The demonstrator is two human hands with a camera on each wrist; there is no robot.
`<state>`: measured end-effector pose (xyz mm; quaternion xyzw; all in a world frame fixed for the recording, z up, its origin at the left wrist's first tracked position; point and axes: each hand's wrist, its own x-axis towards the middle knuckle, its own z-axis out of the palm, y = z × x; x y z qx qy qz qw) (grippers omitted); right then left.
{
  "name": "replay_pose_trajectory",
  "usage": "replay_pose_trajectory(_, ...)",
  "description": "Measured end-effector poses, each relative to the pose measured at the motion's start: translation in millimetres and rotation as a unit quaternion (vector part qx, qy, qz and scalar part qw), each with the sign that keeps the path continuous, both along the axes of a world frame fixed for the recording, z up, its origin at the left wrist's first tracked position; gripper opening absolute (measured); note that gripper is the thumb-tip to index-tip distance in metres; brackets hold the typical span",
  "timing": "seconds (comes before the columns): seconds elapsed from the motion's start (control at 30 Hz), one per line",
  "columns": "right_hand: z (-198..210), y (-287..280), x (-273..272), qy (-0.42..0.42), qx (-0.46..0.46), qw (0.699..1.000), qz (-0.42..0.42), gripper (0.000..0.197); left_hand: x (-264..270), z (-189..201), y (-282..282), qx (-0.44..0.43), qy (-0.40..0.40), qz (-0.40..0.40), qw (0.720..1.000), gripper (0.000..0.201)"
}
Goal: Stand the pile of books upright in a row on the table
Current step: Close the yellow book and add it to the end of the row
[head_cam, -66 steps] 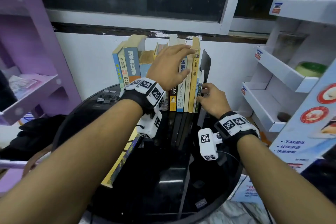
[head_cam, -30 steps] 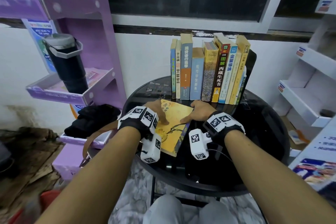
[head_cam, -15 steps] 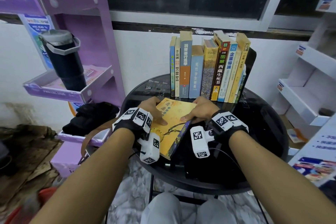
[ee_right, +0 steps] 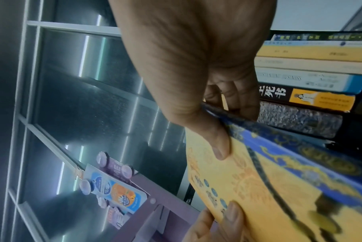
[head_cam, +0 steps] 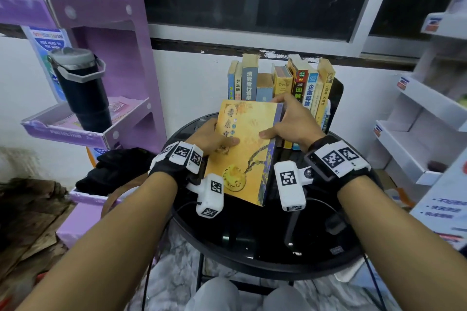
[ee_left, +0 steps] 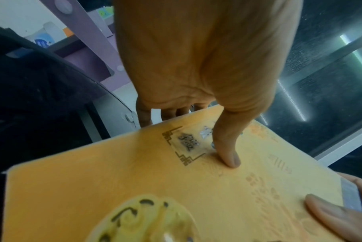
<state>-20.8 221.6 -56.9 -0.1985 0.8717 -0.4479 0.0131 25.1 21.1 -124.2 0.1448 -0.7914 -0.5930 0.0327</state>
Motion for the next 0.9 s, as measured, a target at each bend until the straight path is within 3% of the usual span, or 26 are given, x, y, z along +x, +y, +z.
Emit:
replay_pose_trajectory(0.1,4.6,11.6,-1.4,0.015,-0.018,1.0,-0.001,0.073,4.5,16.4,20.2,0.033,0.024,-0.012,0.999,0.047)
replay_pose_trajectory(0.13,6.3,15.9,-0.8,0.013,-0.027,1.0,0.002,0.074,3.0,18.1,25.2,0.043,0.033,-0.016,0.998,0.046)
replay_pose_trajectory(0.27,12.7,41.2,-2.8,-0.018,-0.057,0.998,0.031,0.067,-5.3,22.6,45.5,0.082,0.051,-0.037,0.995,0.074)
replay_pose_trajectory(0.37,15.8,65.2,-2.5,-0.03,-0.052,0.996,0.066,0.05,-13.2,28.7,63.0,0.082,0.045,-0.081,0.992,0.065)
replay_pose_trajectory(0.53,19.8,104.9,-4.6,-0.057,-0.063,0.991,0.103,0.054,-34.7,32.8,91.3,0.077,0.046,-0.135,0.987,0.076)
replay_pose_trajectory(0.7,21.8,132.4,-14.9,0.027,-0.033,0.998,0.049,0.057,-58.3,36.0,126.5,0.068,0.069,-0.15,0.984,0.075)
replay_pose_trajectory(0.9,23.7,153.0,-21.9,0.099,-0.011,0.995,-0.013,0.051,-80.3,49.1,154.6,-0.065,0.115,-0.132,0.982,0.076)
